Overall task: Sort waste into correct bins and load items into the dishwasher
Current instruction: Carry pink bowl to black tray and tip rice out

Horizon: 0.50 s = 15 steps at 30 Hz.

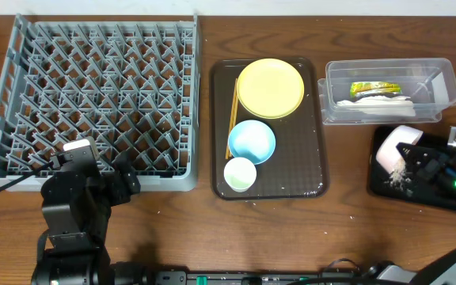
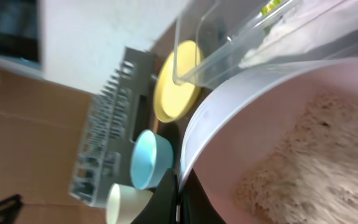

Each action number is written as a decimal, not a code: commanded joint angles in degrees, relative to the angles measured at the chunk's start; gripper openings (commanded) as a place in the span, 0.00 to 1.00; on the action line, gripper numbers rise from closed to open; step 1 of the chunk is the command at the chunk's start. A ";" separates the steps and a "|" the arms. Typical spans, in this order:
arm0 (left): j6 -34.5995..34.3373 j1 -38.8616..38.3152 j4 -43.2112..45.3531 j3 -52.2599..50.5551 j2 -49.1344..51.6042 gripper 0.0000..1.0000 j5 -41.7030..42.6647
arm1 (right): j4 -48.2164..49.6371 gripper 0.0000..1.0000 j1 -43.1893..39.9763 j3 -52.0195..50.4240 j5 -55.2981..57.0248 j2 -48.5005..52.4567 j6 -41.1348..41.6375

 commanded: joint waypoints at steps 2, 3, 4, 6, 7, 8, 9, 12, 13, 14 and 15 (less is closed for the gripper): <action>-0.24 0.15 0.09 0.74 -0.09 0.91 0.57 | 2.84 0.01 -1.70 -0.44 -14.05 6.32 -1.73; -0.24 0.15 0.09 0.74 -0.09 0.91 0.57 | 3.48 0.01 -1.73 -0.44 -15.32 7.67 -1.73; -0.24 0.15 0.09 0.74 -0.09 0.91 0.57 | 4.00 0.01 -1.73 -0.44 -16.52 8.96 -1.75; -0.24 0.15 0.09 0.74 -0.09 0.91 0.57 | 4.63 0.01 -1.73 -0.44 -18.32 11.19 -1.64; -0.24 0.15 0.09 0.74 -0.09 0.91 0.57 | 4.66 0.01 -1.73 -0.44 -18.29 12.02 -1.53; -0.24 0.15 0.09 0.74 -0.09 0.91 0.57 | 4.63 0.01 -1.73 -0.44 -18.32 12.76 -1.79; -0.24 0.15 0.09 0.74 -0.09 0.91 0.57 | 4.61 0.01 -1.73 -0.44 -18.32 13.29 -2.05; -0.24 0.15 0.09 0.74 -0.09 0.91 0.57 | 4.63 0.01 -1.70 -0.44 -18.29 14.08 -2.19; -0.24 0.15 0.09 0.74 -0.09 0.91 0.57 | 4.61 0.01 -1.70 -0.44 -18.32 14.14 -2.19; -0.24 0.15 0.09 0.74 -0.09 0.91 0.57 | 4.61 0.01 -1.70 -0.44 -18.32 14.14 -2.23; -0.24 0.15 0.09 0.74 -0.09 0.91 0.57 | 4.61 0.01 -1.70 -0.44 -18.32 14.14 -2.34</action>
